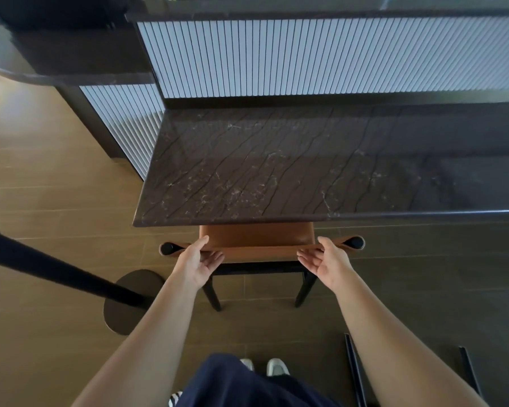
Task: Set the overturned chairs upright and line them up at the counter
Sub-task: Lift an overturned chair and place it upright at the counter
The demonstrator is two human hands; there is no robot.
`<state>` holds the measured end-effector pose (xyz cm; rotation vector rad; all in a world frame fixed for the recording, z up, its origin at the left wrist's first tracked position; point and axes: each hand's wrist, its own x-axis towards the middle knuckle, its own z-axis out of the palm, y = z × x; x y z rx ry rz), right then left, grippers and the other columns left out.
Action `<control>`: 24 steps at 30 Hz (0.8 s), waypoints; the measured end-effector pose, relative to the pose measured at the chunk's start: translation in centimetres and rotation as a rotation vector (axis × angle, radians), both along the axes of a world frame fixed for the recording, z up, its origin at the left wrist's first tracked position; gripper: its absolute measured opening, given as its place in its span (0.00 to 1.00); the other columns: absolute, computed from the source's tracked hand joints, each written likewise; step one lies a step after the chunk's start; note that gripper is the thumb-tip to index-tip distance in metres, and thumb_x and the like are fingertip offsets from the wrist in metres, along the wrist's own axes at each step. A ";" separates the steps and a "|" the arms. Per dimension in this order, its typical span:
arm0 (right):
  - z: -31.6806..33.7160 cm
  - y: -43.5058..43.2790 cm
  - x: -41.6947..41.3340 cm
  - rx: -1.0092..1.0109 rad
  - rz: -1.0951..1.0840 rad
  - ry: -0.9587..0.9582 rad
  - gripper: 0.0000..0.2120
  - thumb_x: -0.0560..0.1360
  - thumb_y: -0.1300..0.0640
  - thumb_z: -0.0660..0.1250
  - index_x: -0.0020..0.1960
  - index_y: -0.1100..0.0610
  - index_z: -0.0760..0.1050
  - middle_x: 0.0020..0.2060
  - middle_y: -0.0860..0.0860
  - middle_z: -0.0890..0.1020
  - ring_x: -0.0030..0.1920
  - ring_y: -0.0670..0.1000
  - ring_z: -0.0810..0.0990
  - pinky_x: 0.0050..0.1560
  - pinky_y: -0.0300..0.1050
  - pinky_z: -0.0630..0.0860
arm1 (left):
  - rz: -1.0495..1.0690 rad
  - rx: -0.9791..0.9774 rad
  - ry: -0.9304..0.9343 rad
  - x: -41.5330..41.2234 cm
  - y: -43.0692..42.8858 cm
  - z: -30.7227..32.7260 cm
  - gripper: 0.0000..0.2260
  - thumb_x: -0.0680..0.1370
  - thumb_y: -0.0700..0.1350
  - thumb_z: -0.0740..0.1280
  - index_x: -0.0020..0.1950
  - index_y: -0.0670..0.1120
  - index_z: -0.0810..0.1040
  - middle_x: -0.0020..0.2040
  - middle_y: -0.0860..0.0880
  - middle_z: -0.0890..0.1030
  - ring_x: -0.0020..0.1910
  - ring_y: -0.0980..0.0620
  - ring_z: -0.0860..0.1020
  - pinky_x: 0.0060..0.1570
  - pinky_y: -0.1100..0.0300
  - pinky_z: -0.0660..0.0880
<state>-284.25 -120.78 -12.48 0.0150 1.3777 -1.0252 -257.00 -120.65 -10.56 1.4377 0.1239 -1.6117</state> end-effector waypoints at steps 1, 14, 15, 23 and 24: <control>0.3 0.3 -0.3 -0.015 0.013 -0.006 0.17 0.82 0.58 0.61 0.69 0.64 0.68 0.53 0.65 0.80 0.50 0.61 0.83 0.45 0.54 0.80 | -0.010 -0.002 -0.007 -0.3 0.1 0.4 0.14 0.79 0.40 0.66 0.62 0.39 0.69 0.57 0.35 0.76 0.57 0.40 0.78 0.51 0.48 0.78; 4.3 9.1 -4.0 -0.235 0.061 0.048 0.16 0.84 0.54 0.57 0.68 0.57 0.73 0.52 0.55 0.85 0.57 0.56 0.82 0.56 0.51 0.78 | -0.111 -0.331 -0.174 -5.4 6.7 2.7 0.10 0.79 0.40 0.63 0.58 0.40 0.79 0.52 0.44 0.85 0.52 0.47 0.84 0.57 0.52 0.77; 4.7 10.3 -3.8 -0.253 0.056 0.069 0.16 0.84 0.54 0.57 0.67 0.56 0.74 0.52 0.54 0.85 0.58 0.55 0.82 0.58 0.51 0.77 | -0.154 -0.371 -0.182 -5.5 7.2 3.0 0.10 0.79 0.40 0.63 0.58 0.41 0.79 0.52 0.44 0.85 0.52 0.48 0.83 0.56 0.52 0.77; 6.3 19.9 -1.0 -0.331 -0.038 0.198 0.13 0.83 0.54 0.58 0.59 0.54 0.80 0.55 0.51 0.85 0.59 0.52 0.81 0.60 0.49 0.77 | -0.423 -0.531 -0.257 -5.4 11.8 4.3 0.09 0.79 0.42 0.63 0.55 0.43 0.82 0.53 0.45 0.85 0.55 0.48 0.82 0.56 0.53 0.77; 6.2 21.4 -0.6 -0.326 -0.070 0.202 0.13 0.83 0.54 0.59 0.59 0.54 0.81 0.55 0.51 0.85 0.59 0.52 0.82 0.59 0.49 0.77 | -0.431 -0.533 -0.297 -5.3 12.6 4.4 0.09 0.79 0.42 0.63 0.54 0.44 0.82 0.52 0.46 0.85 0.54 0.49 0.82 0.57 0.54 0.77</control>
